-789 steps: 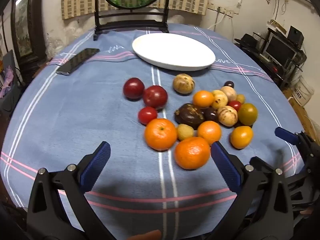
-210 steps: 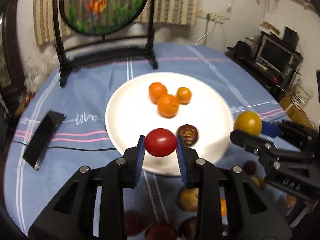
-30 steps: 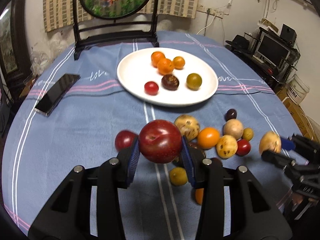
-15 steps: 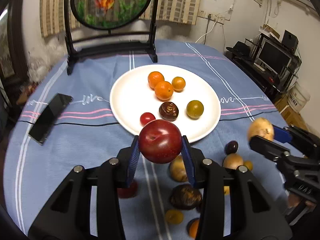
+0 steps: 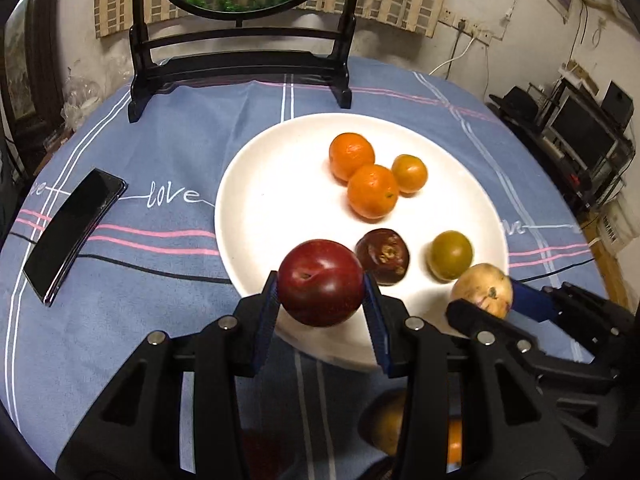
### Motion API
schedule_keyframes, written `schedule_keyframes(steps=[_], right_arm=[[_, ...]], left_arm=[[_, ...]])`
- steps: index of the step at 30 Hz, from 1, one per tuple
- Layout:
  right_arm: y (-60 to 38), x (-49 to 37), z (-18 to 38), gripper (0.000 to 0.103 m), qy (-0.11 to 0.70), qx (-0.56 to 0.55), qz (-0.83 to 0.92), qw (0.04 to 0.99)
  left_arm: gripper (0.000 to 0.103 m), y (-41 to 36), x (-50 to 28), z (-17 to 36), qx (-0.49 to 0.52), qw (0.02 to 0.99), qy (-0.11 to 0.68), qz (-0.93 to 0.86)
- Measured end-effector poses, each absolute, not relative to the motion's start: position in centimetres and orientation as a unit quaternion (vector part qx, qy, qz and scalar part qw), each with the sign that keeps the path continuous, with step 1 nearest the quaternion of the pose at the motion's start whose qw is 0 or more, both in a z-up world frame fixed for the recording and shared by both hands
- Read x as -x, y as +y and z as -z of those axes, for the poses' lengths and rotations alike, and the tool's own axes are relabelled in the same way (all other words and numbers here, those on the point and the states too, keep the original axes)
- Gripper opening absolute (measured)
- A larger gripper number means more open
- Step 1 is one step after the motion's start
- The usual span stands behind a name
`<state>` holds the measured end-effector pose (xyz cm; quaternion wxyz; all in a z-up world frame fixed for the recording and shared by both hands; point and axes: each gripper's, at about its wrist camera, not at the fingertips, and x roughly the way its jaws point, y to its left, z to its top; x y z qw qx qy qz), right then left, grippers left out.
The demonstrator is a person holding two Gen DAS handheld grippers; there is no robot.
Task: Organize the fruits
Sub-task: 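Carry the plum and pale fruit onto the white plate and open both tools, then move both open tools back from the plate to the fruit cluster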
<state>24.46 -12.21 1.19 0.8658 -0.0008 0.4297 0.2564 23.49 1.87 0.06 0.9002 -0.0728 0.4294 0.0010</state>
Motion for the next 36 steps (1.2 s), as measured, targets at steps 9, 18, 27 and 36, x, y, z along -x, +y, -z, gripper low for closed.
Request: schedule_keyframes(steps=[9,18,27,36], right_arm=[[-13.0,-25.0,-0.3,0.062,0.439,-0.022,-0.244,0.865],[-14.1,-24.4,-0.7,0.067,0.431,-0.039,-0.241,0.869],[-14.5,-24.0,-0.5,0.069,0.434,-0.040,-0.237,0.868],[-14.7,-23.6,-0.4,0.070,0.440,-0.039,-0.235,0.866]], left_arm=[[0.043,1.3,-23.5,0.3,0.063,0.904,0.423,0.007],[0.069,1.6,-22.5,-0.6,0.059,0.921,0.384,-0.003],[0.083,1.4,-22.1,-0.2,0.038,0.919,0.393,-0.016],[0.086,1.5,-22.1,0.2,0.029,0.915,0.402,-0.026]])
